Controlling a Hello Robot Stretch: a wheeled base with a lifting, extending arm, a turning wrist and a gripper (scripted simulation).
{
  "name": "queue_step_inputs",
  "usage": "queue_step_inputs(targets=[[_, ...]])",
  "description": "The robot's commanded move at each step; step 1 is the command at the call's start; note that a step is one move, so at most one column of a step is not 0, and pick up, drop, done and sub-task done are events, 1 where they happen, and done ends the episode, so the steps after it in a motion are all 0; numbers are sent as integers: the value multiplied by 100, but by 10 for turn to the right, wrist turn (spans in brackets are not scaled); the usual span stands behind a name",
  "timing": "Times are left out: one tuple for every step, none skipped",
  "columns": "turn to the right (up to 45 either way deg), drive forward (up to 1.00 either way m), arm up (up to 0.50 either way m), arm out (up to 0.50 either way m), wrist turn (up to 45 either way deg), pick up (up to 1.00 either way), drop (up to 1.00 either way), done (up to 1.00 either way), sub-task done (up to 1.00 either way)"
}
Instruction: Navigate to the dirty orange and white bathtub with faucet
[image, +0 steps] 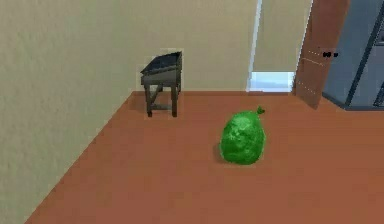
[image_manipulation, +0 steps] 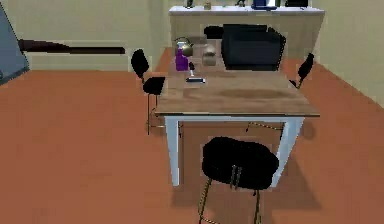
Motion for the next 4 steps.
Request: queue_step_inputs(targets=[[450, 0, 0, 0, 0, 0, 0, 0, 0], [0, 100, 0, 0, 0, 0, 0, 0, 0], [30, 0, 0, 0, 0, 0, 0, 0, 0], [0, 70, 0, 0, 0, 0, 0, 0, 0]])
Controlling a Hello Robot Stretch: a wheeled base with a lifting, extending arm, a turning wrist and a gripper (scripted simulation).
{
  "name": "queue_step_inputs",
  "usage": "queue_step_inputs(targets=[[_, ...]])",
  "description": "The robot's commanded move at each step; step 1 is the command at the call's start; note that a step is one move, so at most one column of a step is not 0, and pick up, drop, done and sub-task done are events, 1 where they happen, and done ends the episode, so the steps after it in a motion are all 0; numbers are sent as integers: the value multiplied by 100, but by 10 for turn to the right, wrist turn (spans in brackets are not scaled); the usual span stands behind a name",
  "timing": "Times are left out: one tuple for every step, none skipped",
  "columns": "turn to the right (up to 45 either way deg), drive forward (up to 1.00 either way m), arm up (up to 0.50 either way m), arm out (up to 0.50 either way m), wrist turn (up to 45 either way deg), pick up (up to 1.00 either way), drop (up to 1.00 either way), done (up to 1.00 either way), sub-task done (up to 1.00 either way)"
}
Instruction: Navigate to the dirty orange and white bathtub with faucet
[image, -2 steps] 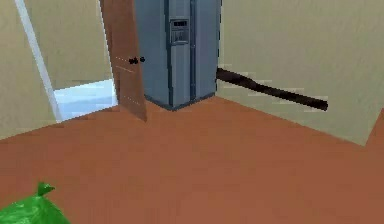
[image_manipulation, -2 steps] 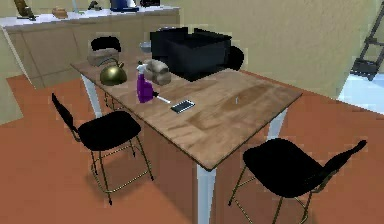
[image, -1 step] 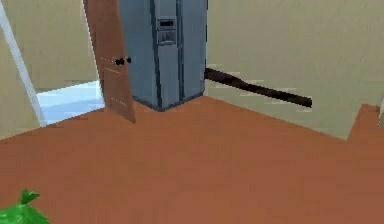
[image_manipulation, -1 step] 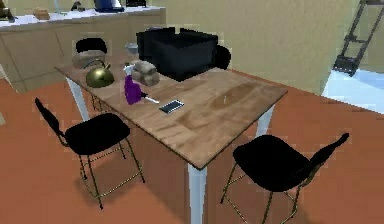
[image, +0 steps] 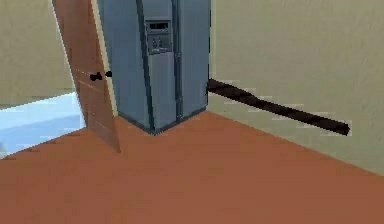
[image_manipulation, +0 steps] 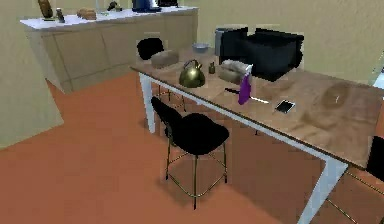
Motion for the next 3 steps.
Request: queue_step_inputs(targets=[[-390, 0, 0, 0, 0, 0, 0, 0, 0], [0, 100, 0, 0, 0, 0, 0, 0, 0], [-30, 0, 0, 0, 0, 0, 0, 0, 0]])
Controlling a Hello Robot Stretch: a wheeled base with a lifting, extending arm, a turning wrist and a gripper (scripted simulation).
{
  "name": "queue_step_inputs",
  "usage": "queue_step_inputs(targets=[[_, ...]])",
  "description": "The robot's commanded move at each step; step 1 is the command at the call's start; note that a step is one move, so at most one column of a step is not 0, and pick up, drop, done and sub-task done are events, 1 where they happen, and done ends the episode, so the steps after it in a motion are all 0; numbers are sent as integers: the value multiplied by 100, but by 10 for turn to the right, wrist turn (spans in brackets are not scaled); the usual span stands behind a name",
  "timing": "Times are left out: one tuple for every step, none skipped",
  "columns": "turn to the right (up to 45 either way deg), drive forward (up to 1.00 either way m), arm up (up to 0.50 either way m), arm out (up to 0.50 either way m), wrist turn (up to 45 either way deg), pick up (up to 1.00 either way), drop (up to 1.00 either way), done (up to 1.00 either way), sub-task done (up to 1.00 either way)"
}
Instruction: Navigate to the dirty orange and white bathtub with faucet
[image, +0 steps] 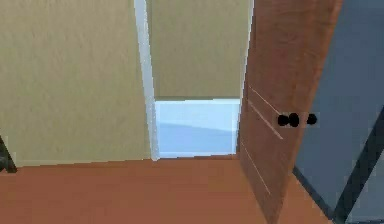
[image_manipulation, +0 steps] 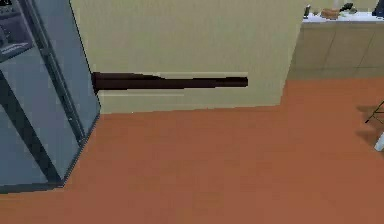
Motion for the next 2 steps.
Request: queue_step_inputs(targets=[[0, 100, 0, 0, 0, 0, 0, 0, 0], [0, 100, 0, 0, 0, 0, 0, 0, 0]])
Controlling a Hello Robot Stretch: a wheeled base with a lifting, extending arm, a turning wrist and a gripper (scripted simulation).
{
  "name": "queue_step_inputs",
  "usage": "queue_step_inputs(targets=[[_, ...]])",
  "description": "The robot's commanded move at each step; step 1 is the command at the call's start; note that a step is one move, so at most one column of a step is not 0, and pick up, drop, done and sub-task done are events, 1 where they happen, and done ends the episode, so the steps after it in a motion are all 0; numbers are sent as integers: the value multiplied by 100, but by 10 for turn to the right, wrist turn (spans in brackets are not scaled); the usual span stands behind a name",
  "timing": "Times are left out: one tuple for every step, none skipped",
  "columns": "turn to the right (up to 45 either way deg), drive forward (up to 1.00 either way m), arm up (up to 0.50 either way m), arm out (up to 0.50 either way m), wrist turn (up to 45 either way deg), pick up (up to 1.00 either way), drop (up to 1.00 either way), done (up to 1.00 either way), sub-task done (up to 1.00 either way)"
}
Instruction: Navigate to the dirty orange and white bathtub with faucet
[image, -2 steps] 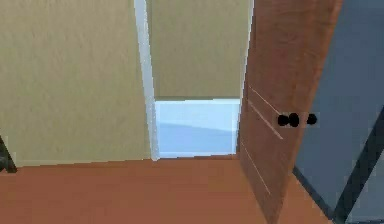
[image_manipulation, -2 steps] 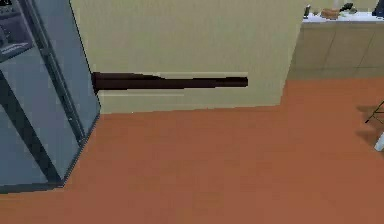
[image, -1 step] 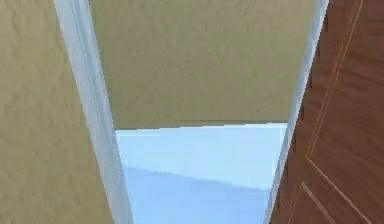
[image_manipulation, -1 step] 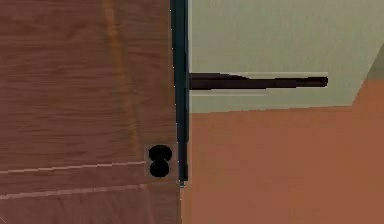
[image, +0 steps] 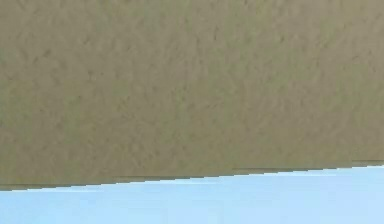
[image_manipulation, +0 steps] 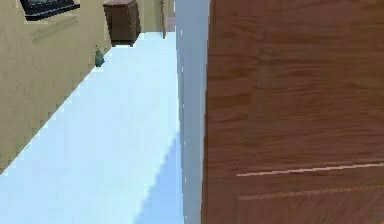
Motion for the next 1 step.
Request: queue_step_inputs(targets=[[240, 0, 0, 0, 0, 0, 0, 0, 0]])
